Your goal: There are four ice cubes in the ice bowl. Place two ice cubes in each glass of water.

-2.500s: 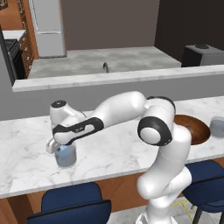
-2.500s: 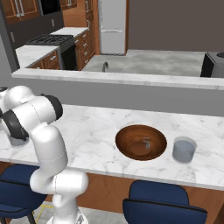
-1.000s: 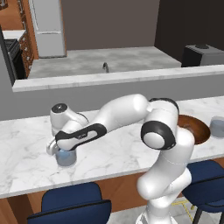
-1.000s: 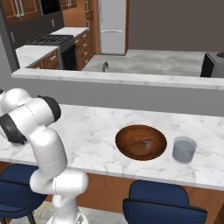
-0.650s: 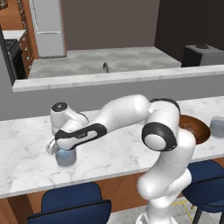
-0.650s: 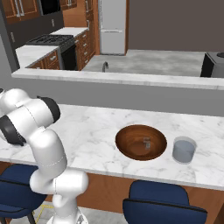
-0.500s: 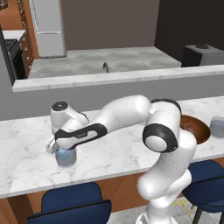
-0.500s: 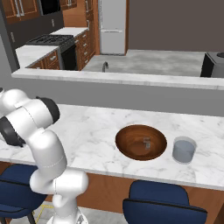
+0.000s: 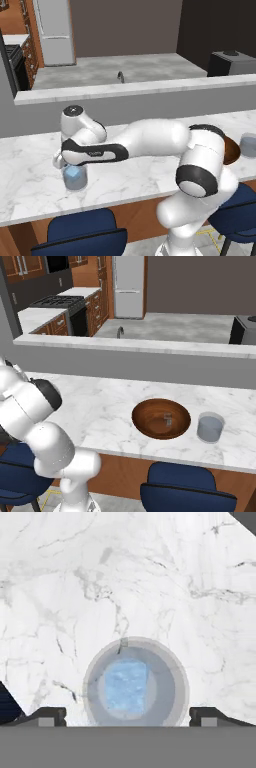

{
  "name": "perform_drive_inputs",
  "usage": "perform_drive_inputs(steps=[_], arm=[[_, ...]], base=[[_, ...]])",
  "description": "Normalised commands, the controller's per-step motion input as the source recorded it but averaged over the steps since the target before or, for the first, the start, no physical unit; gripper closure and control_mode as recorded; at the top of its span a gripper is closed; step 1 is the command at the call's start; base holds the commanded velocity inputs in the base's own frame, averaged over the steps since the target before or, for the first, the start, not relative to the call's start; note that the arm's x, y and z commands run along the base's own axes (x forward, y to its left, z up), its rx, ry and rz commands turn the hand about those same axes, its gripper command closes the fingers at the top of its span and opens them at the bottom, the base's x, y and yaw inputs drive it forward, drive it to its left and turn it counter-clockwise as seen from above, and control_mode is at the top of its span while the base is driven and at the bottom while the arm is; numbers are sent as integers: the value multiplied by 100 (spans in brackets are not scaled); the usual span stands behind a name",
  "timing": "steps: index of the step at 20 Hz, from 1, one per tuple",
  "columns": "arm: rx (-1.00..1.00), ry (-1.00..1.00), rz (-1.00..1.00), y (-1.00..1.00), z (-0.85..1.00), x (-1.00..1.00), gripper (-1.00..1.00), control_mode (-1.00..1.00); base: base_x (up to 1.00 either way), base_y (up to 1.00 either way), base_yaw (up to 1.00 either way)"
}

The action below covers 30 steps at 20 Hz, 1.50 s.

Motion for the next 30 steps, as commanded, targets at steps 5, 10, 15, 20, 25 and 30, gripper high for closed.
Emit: perform_drive_inputs(steps=[5, 10, 15, 20, 25, 30], arm=[[14, -6, -1, -91, 26, -99, -100, -100], [24, 0, -10, -100, 2, -93, -100, -100], [23, 7, -23, -100, 0, -23, -100, -100], [5, 1, -50, -100, 0, 0, -100, -100], [0, 7, -56, -100, 10, 0, -100, -100], [0, 20, -57, -99, 47, 0, -100, -100]], base=[[0, 0, 0], [0, 0, 0], [0, 0, 0], [0, 0, 0], [0, 0, 0], [0, 0, 0]])
